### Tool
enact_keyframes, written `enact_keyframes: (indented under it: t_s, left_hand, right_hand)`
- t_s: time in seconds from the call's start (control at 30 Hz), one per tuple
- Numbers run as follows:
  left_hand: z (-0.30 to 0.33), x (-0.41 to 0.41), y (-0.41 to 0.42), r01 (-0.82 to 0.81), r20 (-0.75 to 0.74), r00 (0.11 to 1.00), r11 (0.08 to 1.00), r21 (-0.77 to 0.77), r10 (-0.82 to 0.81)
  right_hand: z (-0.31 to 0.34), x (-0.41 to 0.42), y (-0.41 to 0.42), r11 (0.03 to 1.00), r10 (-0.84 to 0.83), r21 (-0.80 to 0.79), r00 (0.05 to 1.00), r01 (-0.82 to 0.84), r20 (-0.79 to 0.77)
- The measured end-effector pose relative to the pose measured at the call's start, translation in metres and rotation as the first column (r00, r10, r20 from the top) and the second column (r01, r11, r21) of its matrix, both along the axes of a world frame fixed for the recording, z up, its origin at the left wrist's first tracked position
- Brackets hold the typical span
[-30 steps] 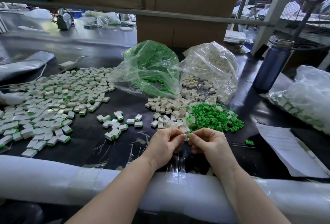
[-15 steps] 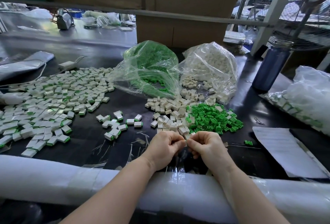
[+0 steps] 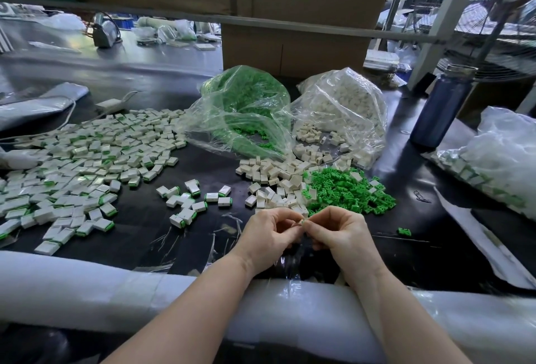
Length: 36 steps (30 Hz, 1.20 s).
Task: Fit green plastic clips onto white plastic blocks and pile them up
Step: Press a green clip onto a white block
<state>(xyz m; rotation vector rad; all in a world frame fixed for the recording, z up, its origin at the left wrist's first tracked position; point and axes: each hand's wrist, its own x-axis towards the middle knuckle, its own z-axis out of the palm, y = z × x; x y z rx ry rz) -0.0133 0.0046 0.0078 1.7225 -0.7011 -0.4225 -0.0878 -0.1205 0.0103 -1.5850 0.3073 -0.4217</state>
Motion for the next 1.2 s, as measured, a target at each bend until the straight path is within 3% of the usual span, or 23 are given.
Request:
enact_keyframes:
  t_s: [0.33,0.6,1.2]
  left_hand:
    - [0.0037,-0.0009,-0.0002,-0.006,-0.008,1.000,0.999,-0.054,0.006]
    - [0.0059,-0.0034,0.0006,0.063,0.057,0.996,0.998,-0.012,-0.062]
    - [0.0022,-0.0007,0.0002,0.122,0.180,0.975,0.992,0.041,-0.128]
  right_hand:
    - [-0.0016,0.0011,-0.0003,0.996,0.039,0.075,0.999,-0.039,0.008]
    - [0.0018,0.0006,0.0017,0.981,0.192,-0.012,0.979,-0.194,-0.067]
    - [-0.0021,0.0008,0.0010,0.972,0.221,-0.060,0.972,-0.225,-0.074]
